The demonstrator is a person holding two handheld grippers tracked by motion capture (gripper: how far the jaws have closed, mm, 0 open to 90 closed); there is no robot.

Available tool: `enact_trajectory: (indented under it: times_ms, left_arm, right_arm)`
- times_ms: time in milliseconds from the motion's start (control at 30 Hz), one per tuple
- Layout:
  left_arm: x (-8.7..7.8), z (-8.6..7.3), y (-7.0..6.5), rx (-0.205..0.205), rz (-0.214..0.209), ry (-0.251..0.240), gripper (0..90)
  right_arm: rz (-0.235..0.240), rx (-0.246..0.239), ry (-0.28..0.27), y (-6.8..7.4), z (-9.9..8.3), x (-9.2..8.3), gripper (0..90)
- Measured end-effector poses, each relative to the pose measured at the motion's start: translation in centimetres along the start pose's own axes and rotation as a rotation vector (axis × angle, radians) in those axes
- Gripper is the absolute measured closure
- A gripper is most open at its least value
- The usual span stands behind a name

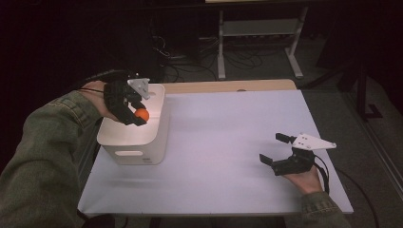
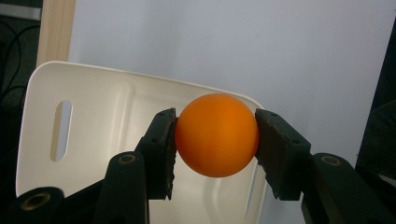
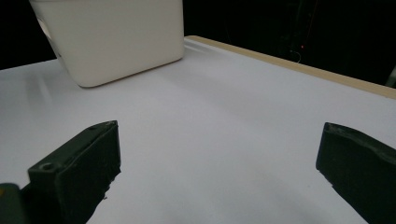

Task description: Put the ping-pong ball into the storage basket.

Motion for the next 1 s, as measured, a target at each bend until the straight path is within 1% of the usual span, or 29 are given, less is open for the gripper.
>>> enact_trajectory:
  times_ms: [233, 533, 800, 900, 1000]
  left_arm:
    - [1.4, -0.3, 0.0, -0.012, -0.025, 0.008, 50.4]
    - [2.5, -1.1, 0.0, -0.026, -0.032, 0.023, 50.4]
    - [3.0, -1.5, 0.1, -0.032, -0.038, 0.04, 50.4]
    - [3.1, -1.7, 0.1, -0.032, -0.041, 0.061, 50.4]
    - [3.2, -1.7, 0.0, -0.036, -0.045, 0.059, 50.4]
  right_arm:
    - [0.0, 0.001, -0.001, 0.0, 0.0, 0.0, 0.0]
    - [-0.005, -0.001, -0.004, -0.1, 0.0, -0.1, 0.0]
    - [-0.004, -0.003, 0.0, -0.1, 0.0, 0.0, 0.0]
    - [-0.006, -0.004, 0.001, -0.1, 0.0, 0.0, 0.0]
    - [-0.005, -0.004, 0.002, -0.1, 0.0, 0.0, 0.0]
Point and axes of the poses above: each handheld gripper's, and its own axes: x roughly forward along the jaws, z roughly out of its top, y roughly to its left, the point moved 2 cm from there along x, roughly forward along the jaws, and after that the axes turned 3 degrees about -y, right-handed, at the moved point
